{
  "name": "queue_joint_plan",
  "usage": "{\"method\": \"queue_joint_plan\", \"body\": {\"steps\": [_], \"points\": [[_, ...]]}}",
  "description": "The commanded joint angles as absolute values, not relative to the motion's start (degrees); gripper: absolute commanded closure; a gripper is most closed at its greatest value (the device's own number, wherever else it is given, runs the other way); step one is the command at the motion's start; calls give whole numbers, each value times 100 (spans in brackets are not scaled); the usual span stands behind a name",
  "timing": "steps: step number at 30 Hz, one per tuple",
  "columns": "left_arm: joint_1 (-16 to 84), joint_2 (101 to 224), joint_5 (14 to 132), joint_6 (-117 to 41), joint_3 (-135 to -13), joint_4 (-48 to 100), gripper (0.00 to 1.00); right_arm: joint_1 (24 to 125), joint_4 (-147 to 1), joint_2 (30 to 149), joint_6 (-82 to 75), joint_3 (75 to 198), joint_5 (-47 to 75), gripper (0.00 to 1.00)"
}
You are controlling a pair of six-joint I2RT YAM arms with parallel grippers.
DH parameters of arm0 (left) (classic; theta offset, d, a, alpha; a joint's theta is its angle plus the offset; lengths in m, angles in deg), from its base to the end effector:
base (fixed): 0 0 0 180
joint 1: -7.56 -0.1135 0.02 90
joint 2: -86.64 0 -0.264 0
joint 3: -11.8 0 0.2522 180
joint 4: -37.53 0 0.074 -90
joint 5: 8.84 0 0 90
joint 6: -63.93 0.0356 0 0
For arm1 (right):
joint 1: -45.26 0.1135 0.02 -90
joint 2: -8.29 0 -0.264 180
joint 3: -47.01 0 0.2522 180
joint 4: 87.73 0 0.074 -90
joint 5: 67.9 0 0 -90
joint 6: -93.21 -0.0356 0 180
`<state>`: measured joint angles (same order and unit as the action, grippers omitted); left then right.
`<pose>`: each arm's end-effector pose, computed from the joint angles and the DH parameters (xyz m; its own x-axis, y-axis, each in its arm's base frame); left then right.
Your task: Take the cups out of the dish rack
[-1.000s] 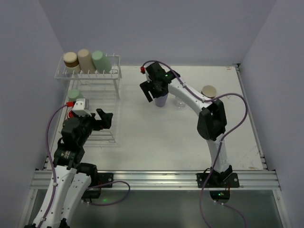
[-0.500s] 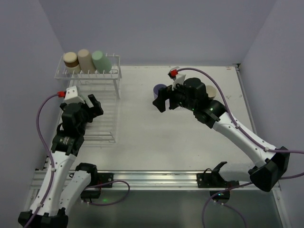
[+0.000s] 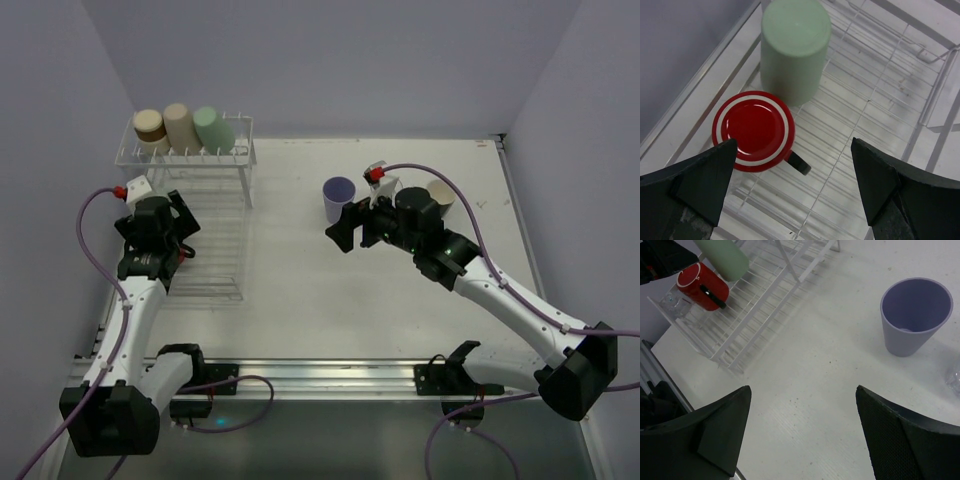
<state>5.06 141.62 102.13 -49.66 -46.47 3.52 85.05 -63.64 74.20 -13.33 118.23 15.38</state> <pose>0.2117 0.0220 0.2894 -0.3284 -0.3884 -0.8610 -0.5232 0.8337 -0.1765 0.2024 0.1740 0.3426 -0.4423 -0.0004 -0.8969 -0.6205 0.7222 0.3056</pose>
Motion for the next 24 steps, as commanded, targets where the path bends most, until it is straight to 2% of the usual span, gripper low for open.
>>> {"method": "queue_joint_plan", "body": {"steps": [1,10,24], "points": [[457,14034,10901,-5147,-4916,110,0,8499,-6799,7306,-1419,11817,1402,13],[133,14807,10753,-4804,-5109,-523,0,8499,-6782,7438,-1411,11834,1331,13],[-264,15588,10288,-4602,-5311,-251,0,8508,-6773,7535,-1419,11861,1147,13]]}}
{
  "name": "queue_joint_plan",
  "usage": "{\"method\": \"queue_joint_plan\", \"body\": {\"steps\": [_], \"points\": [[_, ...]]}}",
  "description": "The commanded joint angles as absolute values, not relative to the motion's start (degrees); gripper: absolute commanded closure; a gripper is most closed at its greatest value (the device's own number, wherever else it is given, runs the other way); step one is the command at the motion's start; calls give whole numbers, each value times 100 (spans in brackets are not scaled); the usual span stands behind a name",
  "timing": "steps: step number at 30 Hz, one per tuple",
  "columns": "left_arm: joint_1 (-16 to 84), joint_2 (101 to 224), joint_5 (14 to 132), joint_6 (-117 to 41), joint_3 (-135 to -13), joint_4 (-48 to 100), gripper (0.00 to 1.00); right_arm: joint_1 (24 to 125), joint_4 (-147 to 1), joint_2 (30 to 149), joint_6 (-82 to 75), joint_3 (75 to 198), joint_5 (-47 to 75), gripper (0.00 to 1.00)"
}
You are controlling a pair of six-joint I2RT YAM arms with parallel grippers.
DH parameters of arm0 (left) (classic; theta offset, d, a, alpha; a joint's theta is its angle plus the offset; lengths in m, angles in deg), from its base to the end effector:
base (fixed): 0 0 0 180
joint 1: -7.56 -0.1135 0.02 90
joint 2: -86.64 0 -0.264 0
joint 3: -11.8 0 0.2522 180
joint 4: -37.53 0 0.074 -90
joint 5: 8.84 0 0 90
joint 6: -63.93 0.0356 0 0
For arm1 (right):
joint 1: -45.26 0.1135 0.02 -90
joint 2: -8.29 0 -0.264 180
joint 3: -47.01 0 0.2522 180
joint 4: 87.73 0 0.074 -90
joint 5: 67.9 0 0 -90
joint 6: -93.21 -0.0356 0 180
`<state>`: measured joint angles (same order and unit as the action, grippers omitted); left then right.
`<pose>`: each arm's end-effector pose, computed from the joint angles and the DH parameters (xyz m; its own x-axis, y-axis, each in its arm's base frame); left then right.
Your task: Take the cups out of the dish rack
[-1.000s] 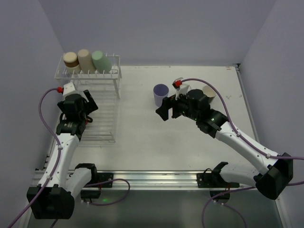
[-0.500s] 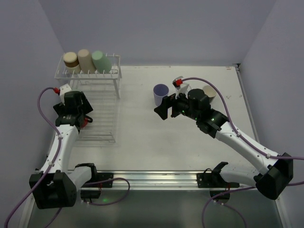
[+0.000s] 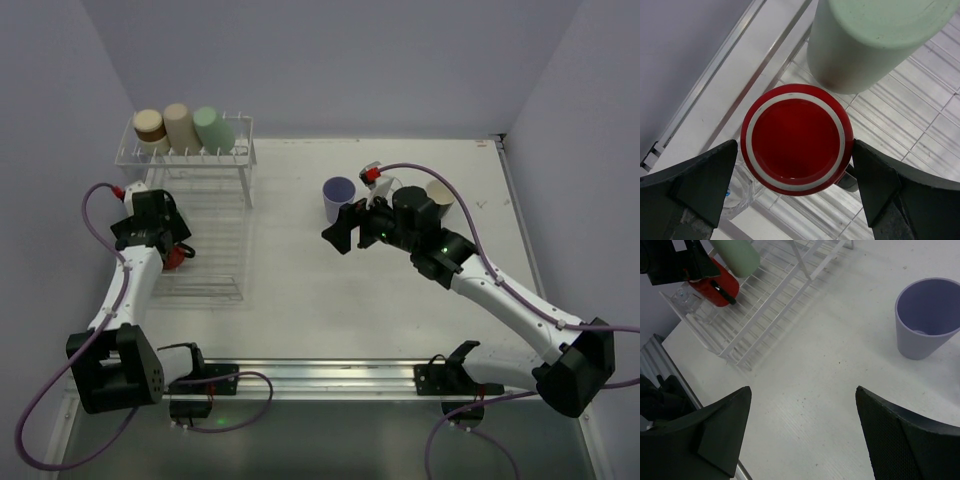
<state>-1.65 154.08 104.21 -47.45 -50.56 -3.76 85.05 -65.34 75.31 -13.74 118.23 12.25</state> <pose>0.2382 0.0527 0.2577 -0.5144 -0.4232 -0.7458 -0.6459 0.7633 0.0124 0.2052 0.1788 0.3410 -0.4497 -0.0007 -0.8932 -0.6527 0.6829 0.3281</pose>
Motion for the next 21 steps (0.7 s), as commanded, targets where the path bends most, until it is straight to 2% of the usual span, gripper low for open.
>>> {"method": "queue_joint_plan", "body": {"steps": [1,7,13,16,17,19,21], "points": [[-255,15633,10235,-4602,-5337,-242,0,8499,-6781,7544,-1419,11861,1129,13],[-264,15748,10085,-4610,-5381,-128,0,8508,-6790,7579,-1428,11861,1111,14],[-272,15765,10058,-4716,-5048,152,5,8508,-6790,7570,-1428,11852,1103,14],[-272,15800,10041,-4769,-4968,215,13,8508,-6799,7570,-1437,11852,1094,14],[-272,15783,10032,-4769,-4977,215,23,8516,-6790,7570,-1428,11852,1094,14],[-272,15704,9988,-4769,-5021,189,34,8516,-6790,7544,-1446,11861,1059,14],[-272,15511,9936,-4760,-5030,162,51,8516,-6808,7509,-1463,11861,1015,14]]}}
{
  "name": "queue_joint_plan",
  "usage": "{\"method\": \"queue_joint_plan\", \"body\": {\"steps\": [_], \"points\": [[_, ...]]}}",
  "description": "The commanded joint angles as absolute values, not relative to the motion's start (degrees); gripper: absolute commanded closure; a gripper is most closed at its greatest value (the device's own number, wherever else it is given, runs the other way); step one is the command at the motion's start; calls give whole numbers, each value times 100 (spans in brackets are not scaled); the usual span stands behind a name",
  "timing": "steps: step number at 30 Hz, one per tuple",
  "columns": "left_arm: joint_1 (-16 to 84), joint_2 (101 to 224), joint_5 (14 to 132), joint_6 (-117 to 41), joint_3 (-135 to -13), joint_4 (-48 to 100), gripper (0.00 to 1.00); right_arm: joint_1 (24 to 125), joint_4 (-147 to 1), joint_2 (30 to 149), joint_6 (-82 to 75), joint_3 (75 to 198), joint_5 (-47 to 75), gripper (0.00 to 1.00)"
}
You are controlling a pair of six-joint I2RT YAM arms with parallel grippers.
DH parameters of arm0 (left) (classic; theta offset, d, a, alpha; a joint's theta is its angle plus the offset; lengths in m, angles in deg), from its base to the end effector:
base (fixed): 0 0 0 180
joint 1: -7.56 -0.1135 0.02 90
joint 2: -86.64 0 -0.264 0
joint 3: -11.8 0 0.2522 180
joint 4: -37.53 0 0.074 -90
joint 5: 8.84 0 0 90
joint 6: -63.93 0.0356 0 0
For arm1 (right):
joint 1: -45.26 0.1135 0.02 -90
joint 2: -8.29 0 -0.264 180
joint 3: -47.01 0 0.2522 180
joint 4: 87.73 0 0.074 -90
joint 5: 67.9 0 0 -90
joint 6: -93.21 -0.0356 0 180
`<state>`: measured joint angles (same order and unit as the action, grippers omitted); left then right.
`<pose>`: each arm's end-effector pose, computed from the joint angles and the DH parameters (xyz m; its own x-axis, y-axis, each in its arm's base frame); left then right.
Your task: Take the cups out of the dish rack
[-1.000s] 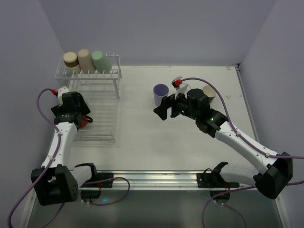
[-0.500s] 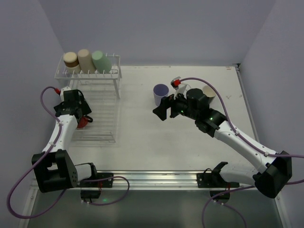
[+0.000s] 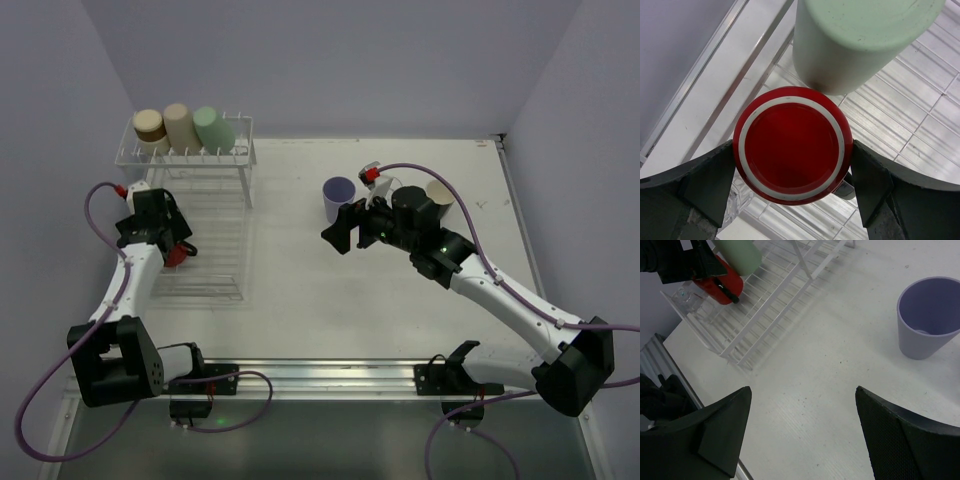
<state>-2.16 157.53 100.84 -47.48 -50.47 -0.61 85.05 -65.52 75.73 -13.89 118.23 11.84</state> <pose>0.2509 0.0551 0.2468 -0.5274 -0.4391 -0.7273 -0.6218 0.7829 -0.0217 0.2063 0.1801 0.3395 -0.4555 -0.0029 -0.8902 -0.6546 0.6788 0.3328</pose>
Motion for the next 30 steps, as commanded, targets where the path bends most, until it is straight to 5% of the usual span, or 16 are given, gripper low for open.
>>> {"method": "queue_joint_plan", "body": {"steps": [1,5,9,23,30], "points": [[-272,15441,9909,-4751,-5047,145,58,8516,-6825,7491,-1481,11852,997,14],[-272,14976,9576,-4795,-5109,4,83,8516,-6895,7404,-1569,11826,901,14],[-272,14562,9076,-4821,-5188,-119,93,8516,-7010,7342,-1700,11799,742,14],[-264,12902,6852,-5208,-5083,-550,100,8508,-8388,6446,-3377,10658,531,13],[-246,12268,3866,-6490,-4222,1598,100,8525,-10373,6444,-5547,9620,320,13]]}}
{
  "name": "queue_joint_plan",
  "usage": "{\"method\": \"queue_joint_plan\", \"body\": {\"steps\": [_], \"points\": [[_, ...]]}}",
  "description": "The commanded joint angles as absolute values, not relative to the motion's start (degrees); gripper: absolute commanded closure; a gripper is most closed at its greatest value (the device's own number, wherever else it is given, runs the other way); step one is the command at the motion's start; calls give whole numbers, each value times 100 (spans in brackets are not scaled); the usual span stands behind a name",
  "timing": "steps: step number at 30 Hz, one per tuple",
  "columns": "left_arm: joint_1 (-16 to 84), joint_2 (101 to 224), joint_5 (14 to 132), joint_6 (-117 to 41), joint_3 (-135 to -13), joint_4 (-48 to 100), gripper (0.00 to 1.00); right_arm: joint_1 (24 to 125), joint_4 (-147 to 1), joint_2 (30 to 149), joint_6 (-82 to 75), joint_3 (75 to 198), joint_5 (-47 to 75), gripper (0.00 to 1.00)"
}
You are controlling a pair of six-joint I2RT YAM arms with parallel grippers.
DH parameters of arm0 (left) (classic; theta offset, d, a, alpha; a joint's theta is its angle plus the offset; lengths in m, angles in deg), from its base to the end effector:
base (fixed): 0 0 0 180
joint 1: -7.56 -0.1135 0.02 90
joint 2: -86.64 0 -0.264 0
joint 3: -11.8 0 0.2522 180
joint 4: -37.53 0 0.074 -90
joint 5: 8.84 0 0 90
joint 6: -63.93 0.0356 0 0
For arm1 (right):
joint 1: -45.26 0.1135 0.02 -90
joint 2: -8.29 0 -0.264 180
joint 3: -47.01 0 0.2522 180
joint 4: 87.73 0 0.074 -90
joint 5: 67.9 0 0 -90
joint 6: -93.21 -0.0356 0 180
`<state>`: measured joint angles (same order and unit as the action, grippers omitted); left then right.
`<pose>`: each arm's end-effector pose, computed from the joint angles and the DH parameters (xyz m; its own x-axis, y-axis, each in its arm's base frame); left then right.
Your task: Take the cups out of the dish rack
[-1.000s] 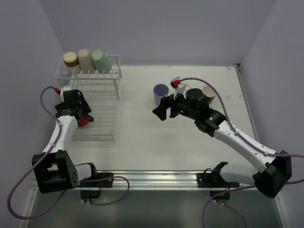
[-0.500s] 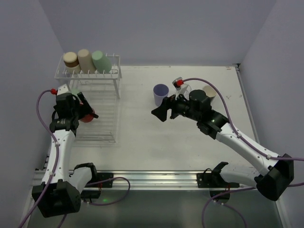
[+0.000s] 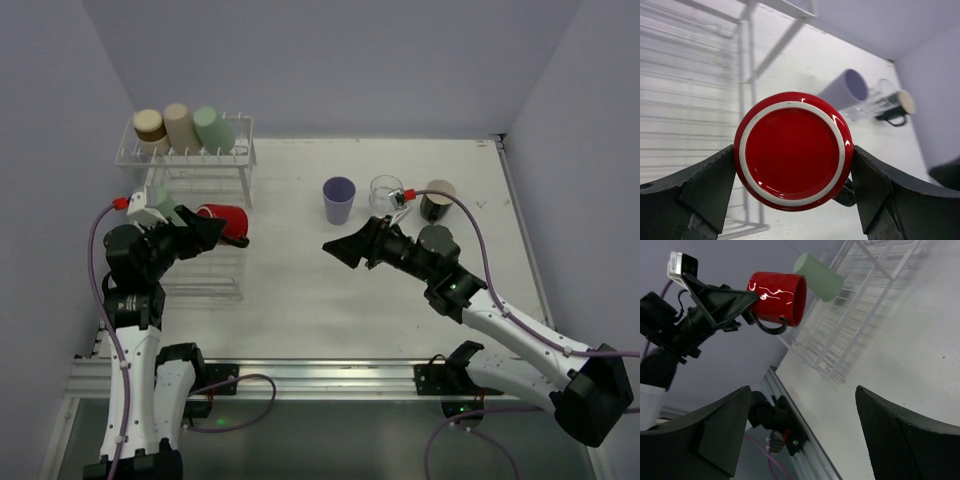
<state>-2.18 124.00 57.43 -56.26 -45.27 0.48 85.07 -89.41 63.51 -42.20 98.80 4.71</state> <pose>0.1496 0.0111 0.3270 -0.3664 -0.5300 -0.7648 0.0457 0.8107 -0.5837 0.1692 0.1548 0.3119 -0.6150 0.3721 -0.6952 -0.5733 0.3943 0.7182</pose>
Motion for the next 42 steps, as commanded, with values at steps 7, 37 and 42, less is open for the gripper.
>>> {"method": "queue_joint_plan", "body": {"steps": [7,37,42], "points": [[332,11741,3405,-7738,-3571,3404,100,8700,-11878,7244,-6429,9443,119,13],[1889,11836,3625,-8364,-2956,4873,92,9351,-13645,8641,-6358,10577,-444,35],[2004,11907,3651,-8083,-2832,4540,48,9351,-13699,8766,-6508,10684,-401,83]]}}
